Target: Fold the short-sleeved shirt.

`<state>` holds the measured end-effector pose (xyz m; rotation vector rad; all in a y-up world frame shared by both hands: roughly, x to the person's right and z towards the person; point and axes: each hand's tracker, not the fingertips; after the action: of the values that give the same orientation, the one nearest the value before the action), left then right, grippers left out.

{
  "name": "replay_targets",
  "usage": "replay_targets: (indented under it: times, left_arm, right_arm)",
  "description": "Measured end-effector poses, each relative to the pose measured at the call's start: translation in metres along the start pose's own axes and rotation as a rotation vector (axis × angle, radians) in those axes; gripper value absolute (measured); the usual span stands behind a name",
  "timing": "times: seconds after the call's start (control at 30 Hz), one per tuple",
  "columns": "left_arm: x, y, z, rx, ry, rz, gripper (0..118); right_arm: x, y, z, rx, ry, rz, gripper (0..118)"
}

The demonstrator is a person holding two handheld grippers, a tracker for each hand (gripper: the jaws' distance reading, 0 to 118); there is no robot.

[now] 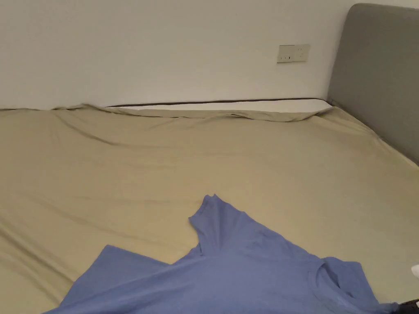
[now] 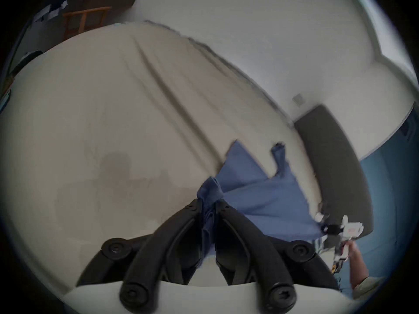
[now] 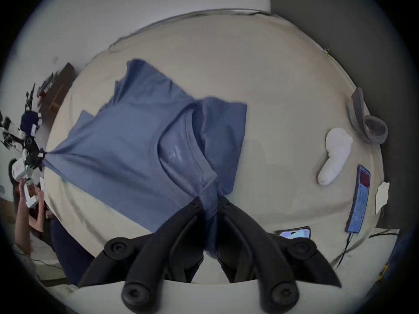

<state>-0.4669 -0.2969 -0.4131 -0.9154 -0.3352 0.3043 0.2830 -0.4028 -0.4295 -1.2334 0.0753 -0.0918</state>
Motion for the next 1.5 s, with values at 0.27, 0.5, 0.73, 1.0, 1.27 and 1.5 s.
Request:
replay_targets:
  times: [0.27,0.5,0.73,1.0,1.27,1.5]
  left_arm:
    - [-0.028,-0.036,-0.078,-0.266,0.091,0.042,9]
    - [-0.018,-0.023,-0.070,-0.203,0.033,0.095,74]
    - [0.041,-0.013,0.084,0.174,-0.038,0.169,92]
    - [0.120,-0.087,0.098,0.229,0.318,0.299,58]
    - [0.121,-0.103,0.025,0.149,0.322,0.050,0]
    - [0.058,-0.031,-0.083,-0.077,0.404,0.074,109]
  right_arm:
    - [-0.009,-0.012,-0.058,-0.087,-0.074,0.091,10]
    - [-0.026,-0.014,-0.079,-0.098,-0.204,0.260,39]
    - [-0.066,-0.009,0.044,0.210,-0.284,0.388,98]
    - [-0.150,-0.094,0.133,0.735,0.079,0.135,38]
    - [-0.174,-0.097,0.113,0.629,0.226,0.243,8]
    - [-0.174,-0.084,0.105,0.612,0.285,0.190,8]
